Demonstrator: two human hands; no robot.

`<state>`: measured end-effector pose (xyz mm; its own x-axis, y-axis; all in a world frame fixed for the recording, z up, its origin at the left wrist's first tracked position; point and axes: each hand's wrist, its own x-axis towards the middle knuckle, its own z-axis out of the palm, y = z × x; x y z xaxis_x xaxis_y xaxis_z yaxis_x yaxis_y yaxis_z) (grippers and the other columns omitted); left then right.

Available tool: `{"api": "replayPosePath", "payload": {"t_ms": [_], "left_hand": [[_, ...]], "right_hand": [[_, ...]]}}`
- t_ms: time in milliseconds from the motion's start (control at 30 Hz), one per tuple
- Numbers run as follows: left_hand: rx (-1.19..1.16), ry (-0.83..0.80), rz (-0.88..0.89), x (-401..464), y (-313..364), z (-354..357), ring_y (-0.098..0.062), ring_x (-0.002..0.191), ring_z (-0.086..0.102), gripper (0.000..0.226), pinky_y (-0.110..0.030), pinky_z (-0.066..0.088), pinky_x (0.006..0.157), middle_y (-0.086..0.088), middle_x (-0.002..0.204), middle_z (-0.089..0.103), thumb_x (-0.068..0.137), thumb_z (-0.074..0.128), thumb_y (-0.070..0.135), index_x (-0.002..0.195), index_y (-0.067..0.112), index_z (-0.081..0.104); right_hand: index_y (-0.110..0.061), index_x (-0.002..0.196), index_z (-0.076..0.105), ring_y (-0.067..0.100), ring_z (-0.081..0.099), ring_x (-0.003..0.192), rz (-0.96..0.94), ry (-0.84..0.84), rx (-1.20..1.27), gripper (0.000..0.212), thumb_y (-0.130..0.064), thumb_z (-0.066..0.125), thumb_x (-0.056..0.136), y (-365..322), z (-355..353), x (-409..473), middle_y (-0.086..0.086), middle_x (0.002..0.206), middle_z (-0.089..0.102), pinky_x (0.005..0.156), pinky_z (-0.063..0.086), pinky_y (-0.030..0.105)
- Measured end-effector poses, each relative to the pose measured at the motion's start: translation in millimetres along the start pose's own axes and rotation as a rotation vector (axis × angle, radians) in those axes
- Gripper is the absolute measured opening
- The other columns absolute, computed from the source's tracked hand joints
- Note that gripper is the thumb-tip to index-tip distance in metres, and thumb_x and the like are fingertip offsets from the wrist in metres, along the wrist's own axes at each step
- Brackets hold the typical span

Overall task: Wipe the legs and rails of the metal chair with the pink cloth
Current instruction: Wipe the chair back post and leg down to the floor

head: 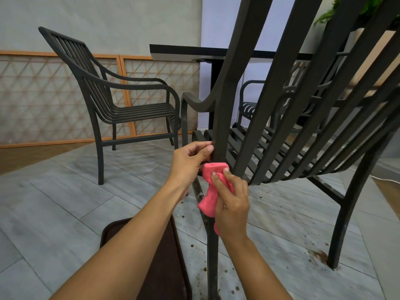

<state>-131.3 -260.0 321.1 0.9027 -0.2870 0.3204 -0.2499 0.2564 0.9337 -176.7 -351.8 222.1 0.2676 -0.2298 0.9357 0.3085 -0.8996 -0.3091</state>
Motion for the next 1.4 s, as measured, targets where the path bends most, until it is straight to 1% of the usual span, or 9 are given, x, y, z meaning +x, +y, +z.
{"api": "replayPosePath", "payload": {"t_ms": [333, 600, 767, 867, 967, 1067, 1233, 1300, 1400], "left_hand": [[-0.069, -0.02, -0.014, -1.5, -1.0, 1.3, -0.005, 0.075, 0.068, 0.012, -0.02, 0.056, 0.068, -0.001, 0.086, 0.07, 0.088, 0.059, 0.007, 0.096, 0.011, 0.067], [-0.074, -0.006, -0.002, -1.7, -4.1, 2.4, -0.006, 0.076, 0.068, 0.013, -0.02, 0.056, 0.068, -0.003, 0.088, 0.07, 0.088, 0.059, 0.007, 0.097, 0.012, 0.067], [-0.063, -0.01, 0.025, -4.7, -6.9, 3.7, -0.008, 0.083, 0.068, 0.014, -0.022, 0.057, 0.075, -0.002, 0.092, 0.07, 0.088, 0.059, 0.009, 0.097, 0.016, 0.067], [-0.038, -0.017, 0.018, -7.6, -10.2, 3.0, -0.002, 0.077, 0.068, 0.013, -0.019, 0.057, 0.073, 0.001, 0.088, 0.07, 0.088, 0.06, 0.01, 0.097, 0.017, 0.066], [-0.002, -0.033, -0.011, -10.5, -17.4, -0.6, 0.004, 0.071, 0.066, 0.012, -0.016, 0.055, 0.068, 0.011, 0.076, 0.071, 0.085, 0.063, 0.011, 0.093, 0.021, 0.066], [0.083, -0.029, -0.027, -12.8, -27.1, -2.7, 0.004, 0.073, 0.065, 0.017, -0.018, 0.055, 0.07, 0.011, 0.078, 0.069, 0.081, 0.068, 0.013, 0.098, 0.015, 0.067], [0.17, -0.002, -0.035, -15.8, -41.3, -5.3, -0.011, 0.089, 0.065, 0.02, -0.032, 0.056, 0.08, 0.003, 0.09, 0.069, 0.077, 0.073, 0.018, 0.094, 0.024, 0.066], [0.221, -0.001, -0.017, -17.2, -43.9, -6.0, -0.012, 0.091, 0.066, 0.02, -0.032, 0.056, 0.081, 0.002, 0.091, 0.07, 0.077, 0.073, 0.021, 0.095, 0.026, 0.066], [0.233, 0.001, -0.005, -17.4, -43.2, -6.1, -0.013, 0.09, 0.066, 0.018, -0.027, 0.056, 0.076, 0.003, 0.09, 0.069, 0.078, 0.072, 0.021, 0.094, 0.025, 0.065]], "right_hand": [[-0.019, 0.117, 0.056, 0.017, 0.045, 0.093, 0.043, -0.049, 0.008, 0.035, -0.018, 0.051, 0.082, 10.4, 2.6, -30.3, 0.0, 0.112, 0.049, 0.07, 0.052, 0.034], [-0.008, 0.108, 0.067, 0.018, 0.047, 0.096, 0.072, -0.093, 0.018, 0.033, -0.019, 0.05, 0.083, 9.5, -2.4, -44.9, 0.001, 0.11, 0.049, 0.076, 0.053, 0.034], [-0.02, 0.112, 0.063, 0.017, 0.05, 0.103, 0.251, -0.156, 0.185, 0.036, -0.003, 0.055, 0.081, 10.8, -10.8, -52.4, -0.004, 0.112, 0.051, 0.08, 0.053, 0.04], [-0.028, 0.106, 0.064, 0.015, 0.053, 0.104, 0.369, -0.114, 0.25, 0.04, 0.0, 0.05, 0.082, 1.8, -28.3, -47.9, -0.001, 0.11, 0.054, 0.084, 0.049, 0.028], [-0.026, 0.109, 0.064, -0.001, 0.05, 0.106, 0.437, -0.013, 0.27, 0.047, 0.011, 0.052, 0.083, -6.7, -42.0, -37.2, -0.004, 0.111, 0.055, 0.088, 0.042, 0.011], [-0.027, 0.116, 0.058, -0.008, 0.049, 0.108, 0.521, -0.008, 0.305, 0.045, 0.007, 0.054, 0.086, -11.0, -41.1, -18.6, -0.015, 0.114, 0.056, 0.091, 0.04, 0.008], [-0.027, 0.122, 0.053, -0.008, 0.049, 0.113, 0.604, -0.095, 0.392, 0.044, 0.002, 0.054, 0.088, -20.1, -25.2, -6.8, -0.011, 0.122, 0.056, 0.094, 0.036, 0.005], [-0.027, 0.123, 0.05, -0.007, 0.046, 0.112, 0.593, -0.115, 0.343, 0.043, -0.002, 0.056, 0.088, -21.5, -20.0, -10.3, -0.012, 0.123, 0.054, 0.093, 0.033, 0.001], [-0.017, 0.123, 0.053, -0.009, 0.043, 0.107, 0.555, -0.103, 0.26, 0.04, -0.001, 0.058, 0.087, -19.1, -15.4, -15.4, -0.012, 0.118, 0.053, 0.088, 0.029, -0.004]]}}
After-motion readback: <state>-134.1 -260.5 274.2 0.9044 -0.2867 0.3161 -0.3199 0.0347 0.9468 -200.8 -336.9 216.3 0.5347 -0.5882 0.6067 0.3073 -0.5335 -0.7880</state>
